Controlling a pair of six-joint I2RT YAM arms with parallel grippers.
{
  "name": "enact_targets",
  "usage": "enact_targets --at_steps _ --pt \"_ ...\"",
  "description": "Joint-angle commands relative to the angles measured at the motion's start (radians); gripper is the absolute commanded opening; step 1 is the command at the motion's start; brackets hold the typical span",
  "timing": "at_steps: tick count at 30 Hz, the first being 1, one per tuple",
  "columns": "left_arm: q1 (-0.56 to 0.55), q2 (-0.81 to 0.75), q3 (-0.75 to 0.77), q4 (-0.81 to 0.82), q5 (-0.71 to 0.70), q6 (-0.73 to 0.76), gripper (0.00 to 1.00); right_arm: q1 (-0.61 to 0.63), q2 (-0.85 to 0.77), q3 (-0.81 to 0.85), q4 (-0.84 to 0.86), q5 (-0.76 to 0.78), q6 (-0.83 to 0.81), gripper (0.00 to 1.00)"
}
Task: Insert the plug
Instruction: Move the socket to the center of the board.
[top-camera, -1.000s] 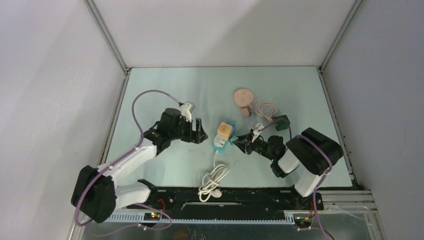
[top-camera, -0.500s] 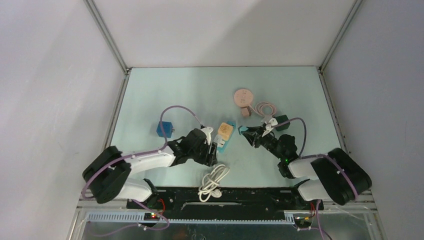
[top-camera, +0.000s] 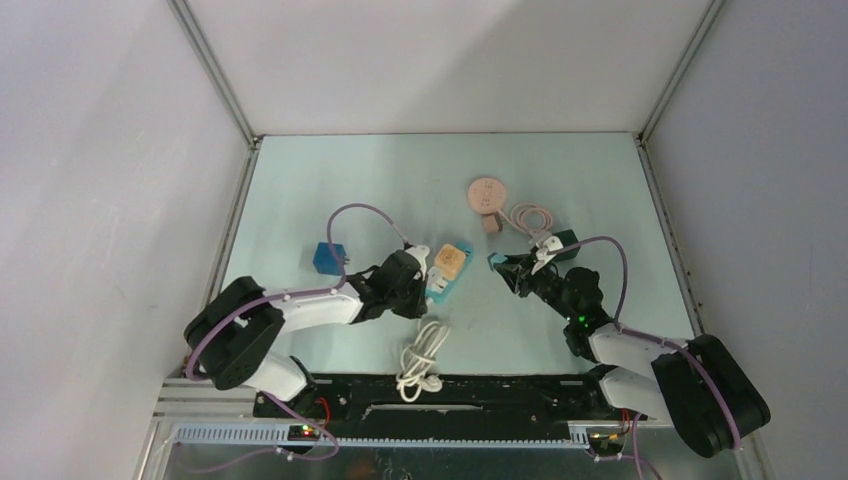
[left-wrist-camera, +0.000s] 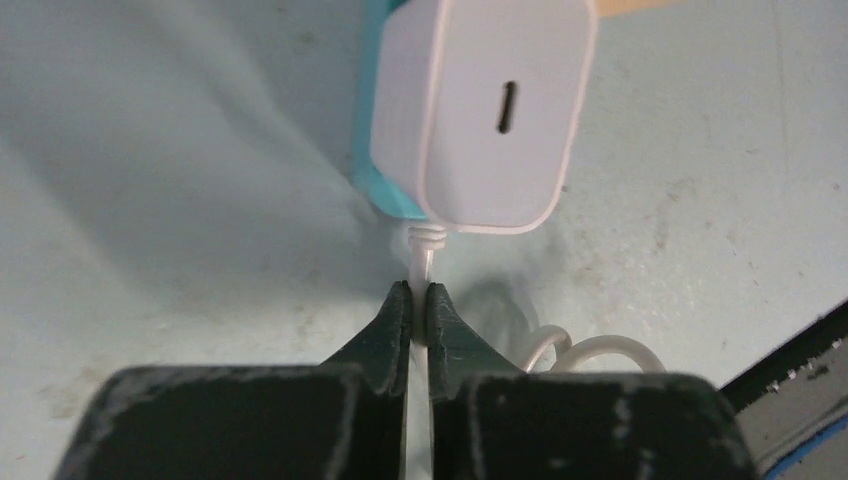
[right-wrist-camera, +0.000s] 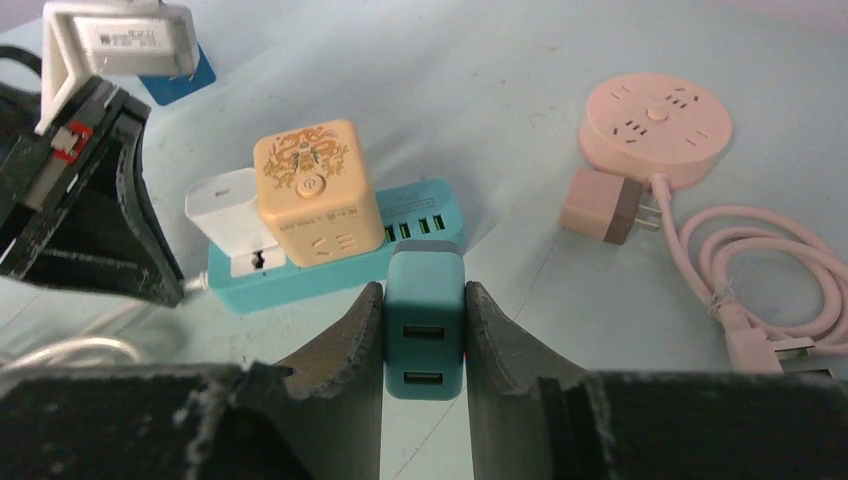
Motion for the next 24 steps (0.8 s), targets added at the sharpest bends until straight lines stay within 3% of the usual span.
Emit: enact_targets --at_steps 1,10,15,24 --pt "0.086 -0.029 0.012 -0.105 -0.070 0.076 0.01 -0.005 0.004 0.004 0.008 -0.012 -0.024 0.00" --pt "0.251 -0.093 -0.025 -0.122 -0.026 0.145 0.00 0.000 0.121 0.028 0.121 -0.069 -0.008 0.00" --pt "0.255 -0.127 -0.034 -0.109 0.038 0.164 0.04 0.040 0.173 0.057 0.141 -0.056 -0.018 0.00" --pt "0.191 -0.156 -0.048 -0.074 0.108 0.135 0.01 0.082 0.224 0.079 0.197 -0.034 -0.003 0.00"
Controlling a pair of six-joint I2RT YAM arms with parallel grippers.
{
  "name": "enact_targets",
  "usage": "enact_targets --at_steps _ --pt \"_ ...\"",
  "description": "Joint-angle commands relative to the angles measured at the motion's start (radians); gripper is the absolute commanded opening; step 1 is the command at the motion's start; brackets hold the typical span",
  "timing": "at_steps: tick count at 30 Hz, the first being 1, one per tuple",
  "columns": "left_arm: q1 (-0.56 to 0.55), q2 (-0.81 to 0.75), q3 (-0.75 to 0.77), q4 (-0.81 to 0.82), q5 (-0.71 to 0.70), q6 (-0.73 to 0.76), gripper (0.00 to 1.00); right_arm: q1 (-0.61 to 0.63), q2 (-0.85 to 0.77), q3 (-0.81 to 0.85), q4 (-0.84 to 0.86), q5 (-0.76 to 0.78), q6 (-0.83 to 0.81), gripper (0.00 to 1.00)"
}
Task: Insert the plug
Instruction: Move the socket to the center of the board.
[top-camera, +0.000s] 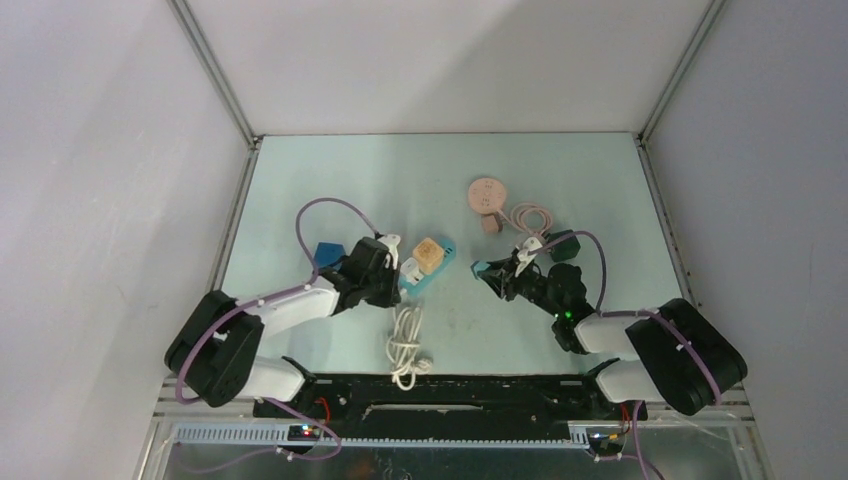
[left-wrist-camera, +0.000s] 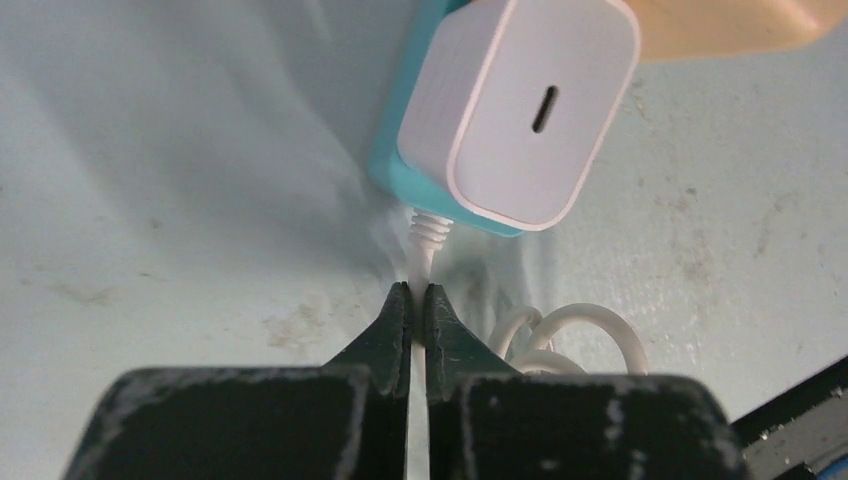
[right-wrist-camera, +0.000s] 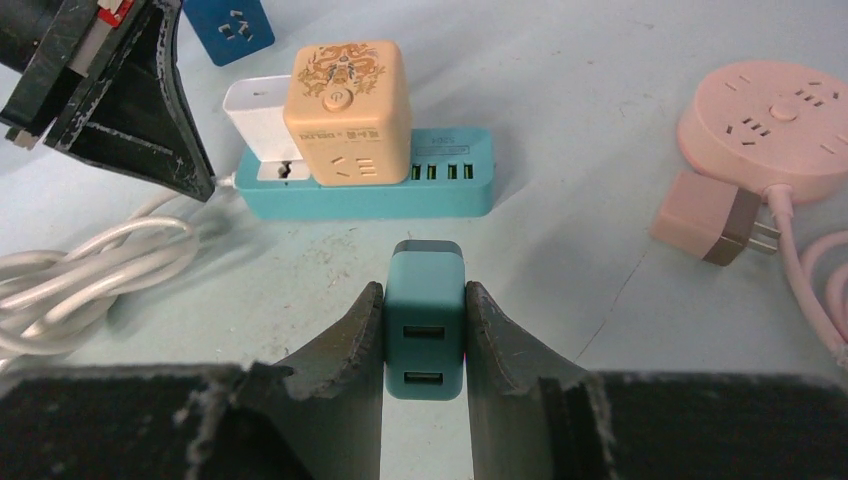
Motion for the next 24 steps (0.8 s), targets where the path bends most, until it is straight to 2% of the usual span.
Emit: enact_targets --at_steps 1,4,8,10,12,19,24 --pt "-0.054 -0.044 -0.016 0.047 0.053 -0.002 0.02 0.014 0.029 0.036 0.106 0.014 0.004 0.00" --pt "-0.074 -0.035 -0.016 0.063 0.050 -0.015 0.09 0.020 0.051 0.034 0.136 0.002 0.006 0.00" --pt "-0.077 -0.066 -0.019 0.063 0.022 -0.018 0.47 0.023 0.080 0.027 0.190 -0.031 -0.005 0.00" --pt "-0.076 -0.117 -0.022 0.045 -0.003 -0.007 0.59 0.024 0.096 0.022 0.218 -0.043 -0.008 0.00" --pt "-0.070 -0.179 -0.025 0.030 -0.013 0.010 0.67 0.029 0.114 0.019 0.247 -0.049 -0.010 0.00" --pt "0.018 -0.327 -0.011 0.010 0.058 0.037 0.76 0.052 0.246 0.021 0.417 -0.036 -0.005 0.00" --pt "0.111 -0.304 0.044 0.051 0.198 0.028 0.81 0.089 0.330 0.055 0.459 -0.001 -0.018 0.00"
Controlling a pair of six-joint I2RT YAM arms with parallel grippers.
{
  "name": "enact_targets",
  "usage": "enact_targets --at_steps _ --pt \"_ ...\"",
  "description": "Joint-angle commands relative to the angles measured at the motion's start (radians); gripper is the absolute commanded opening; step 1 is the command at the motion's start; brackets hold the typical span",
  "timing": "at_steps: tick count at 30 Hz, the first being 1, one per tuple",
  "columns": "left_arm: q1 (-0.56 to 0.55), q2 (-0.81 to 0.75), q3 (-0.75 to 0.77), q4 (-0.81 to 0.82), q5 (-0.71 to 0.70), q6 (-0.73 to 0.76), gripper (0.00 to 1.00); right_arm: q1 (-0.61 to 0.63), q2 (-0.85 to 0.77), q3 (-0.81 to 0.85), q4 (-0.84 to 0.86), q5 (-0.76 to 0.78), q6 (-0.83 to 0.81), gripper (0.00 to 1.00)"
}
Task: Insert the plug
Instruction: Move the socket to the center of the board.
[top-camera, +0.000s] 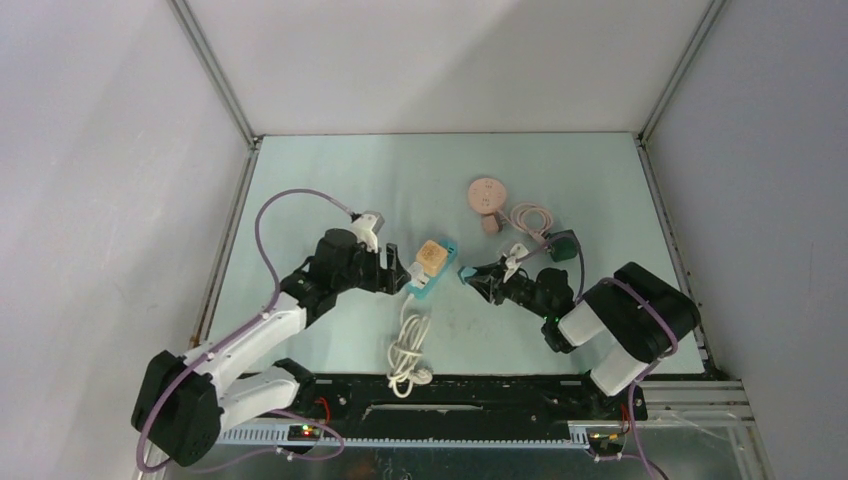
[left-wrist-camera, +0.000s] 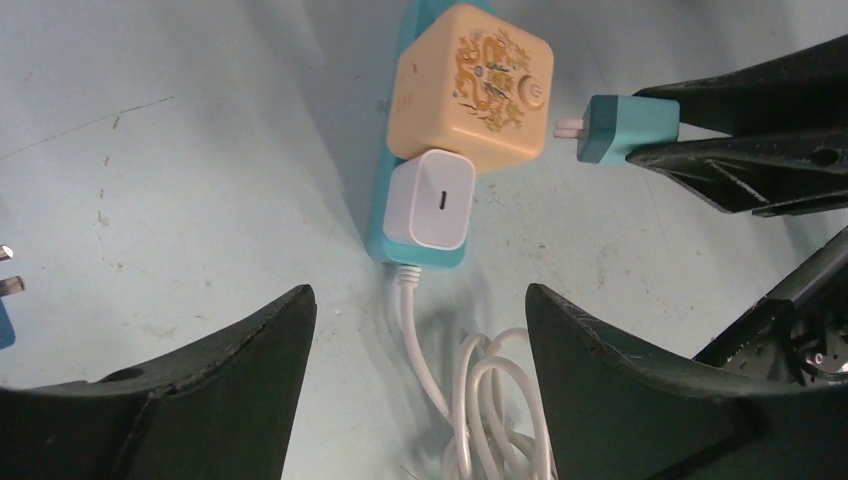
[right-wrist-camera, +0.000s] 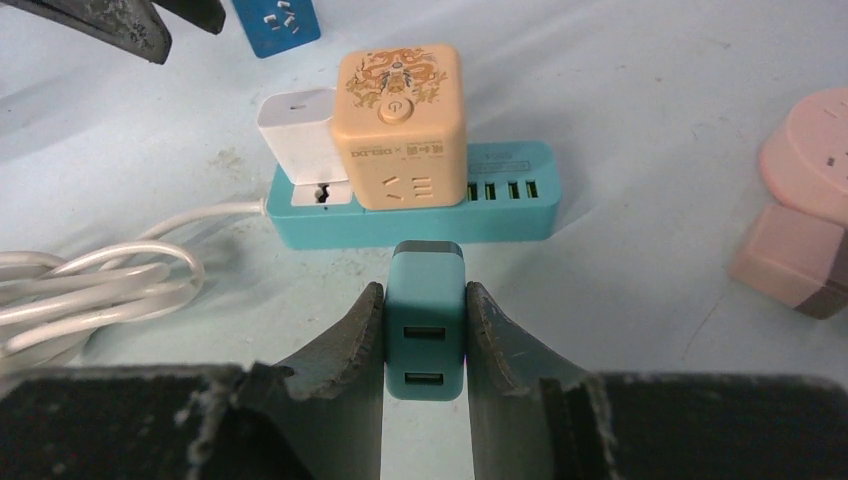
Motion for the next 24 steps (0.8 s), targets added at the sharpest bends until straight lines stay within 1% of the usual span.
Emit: enact_targets --at_steps 1,6,9,12,16,20,23,24 --pt "0.082 0.035 0.065 0.049 0.169 0.004 0.81 0.034 0.055 0.059 0.137 0.031 -0.025 0.00" --pt "0.145 0.142 0.132 0.136 0.277 -0.053 0.83 0.059 0.095 0.088 0.147 0.047 -0.050 0.00" --pt "0.157 0.195 0.173 0.179 0.304 -0.076 0.86 0.064 0.109 0.095 0.148 0.054 -0.075 0.00" --pt "0.157 0.234 0.213 0.185 0.325 -0.069 0.86 0.067 0.111 0.094 0.149 0.055 -0.080 0.00" --pt "0.156 0.260 0.250 0.176 0.344 -0.013 0.86 0.067 0.101 0.086 0.148 0.048 -0.083 0.00" --pt "0.142 0.253 0.246 0.198 0.360 0.059 0.84 0.067 0.080 0.070 0.148 0.031 -0.082 0.00" --pt "0.104 0.219 0.231 0.210 0.340 0.167 0.84 0.063 0.036 0.042 0.146 0.021 -0.076 0.00" --pt "0.087 0.208 0.221 0.224 0.343 0.224 0.84 0.060 0.025 0.034 0.146 0.008 -0.074 0.00"
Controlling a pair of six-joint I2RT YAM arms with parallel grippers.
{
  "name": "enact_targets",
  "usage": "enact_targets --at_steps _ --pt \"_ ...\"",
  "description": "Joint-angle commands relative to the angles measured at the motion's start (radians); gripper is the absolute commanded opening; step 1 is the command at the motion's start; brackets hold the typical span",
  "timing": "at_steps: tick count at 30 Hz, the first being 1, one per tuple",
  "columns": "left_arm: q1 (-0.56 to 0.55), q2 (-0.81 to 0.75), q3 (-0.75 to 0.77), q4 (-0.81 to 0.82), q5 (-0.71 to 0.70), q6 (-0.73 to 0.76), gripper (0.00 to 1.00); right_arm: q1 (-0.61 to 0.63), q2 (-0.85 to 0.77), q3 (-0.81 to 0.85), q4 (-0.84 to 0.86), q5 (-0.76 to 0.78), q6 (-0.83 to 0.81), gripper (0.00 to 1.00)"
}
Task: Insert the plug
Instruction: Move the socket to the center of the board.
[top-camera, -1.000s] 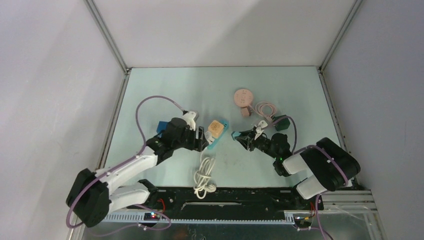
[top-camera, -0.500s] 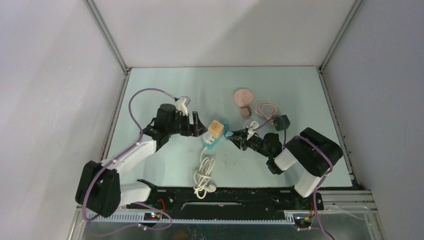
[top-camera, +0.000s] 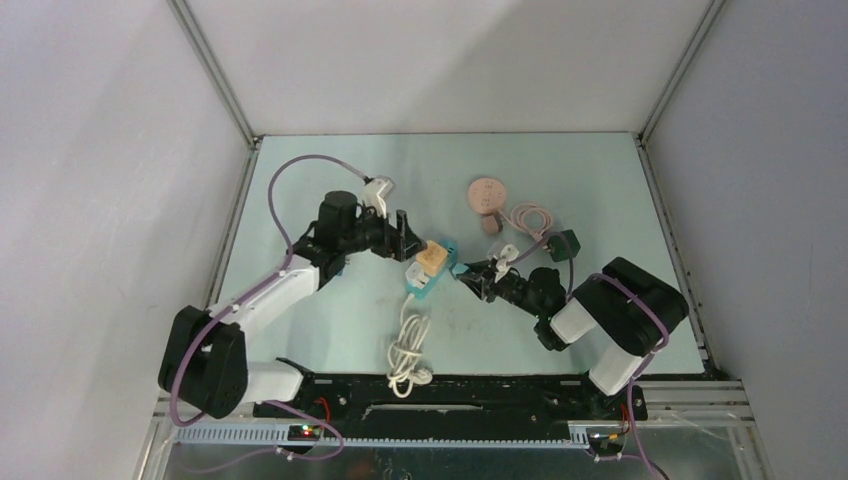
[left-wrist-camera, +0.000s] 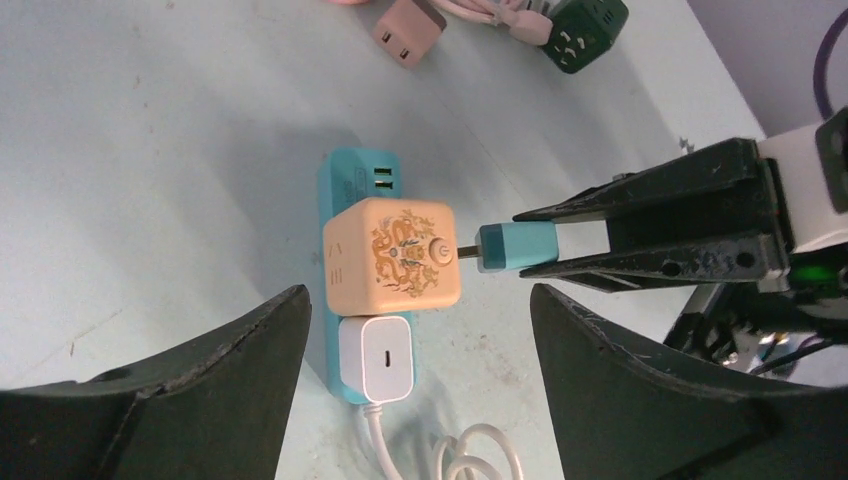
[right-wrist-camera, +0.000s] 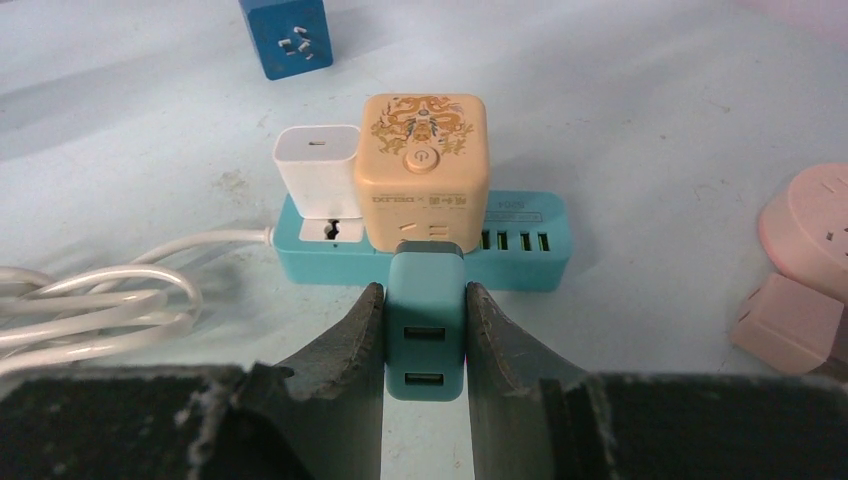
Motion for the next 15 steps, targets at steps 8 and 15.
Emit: enact_targets --at_steps 8,15 --pt "-0.104 -0.049 0.008 0.095 0.195 0.401 0.75 -0.042 -0.178 -0.091 0.079 -0.113 -0.003 0.00" --pt "-0.146 -0.011 0.064 0.015 0.353 0.584 0.66 -0.077 -0.379 -0.144 0.054 -0.232 0.027 0.00"
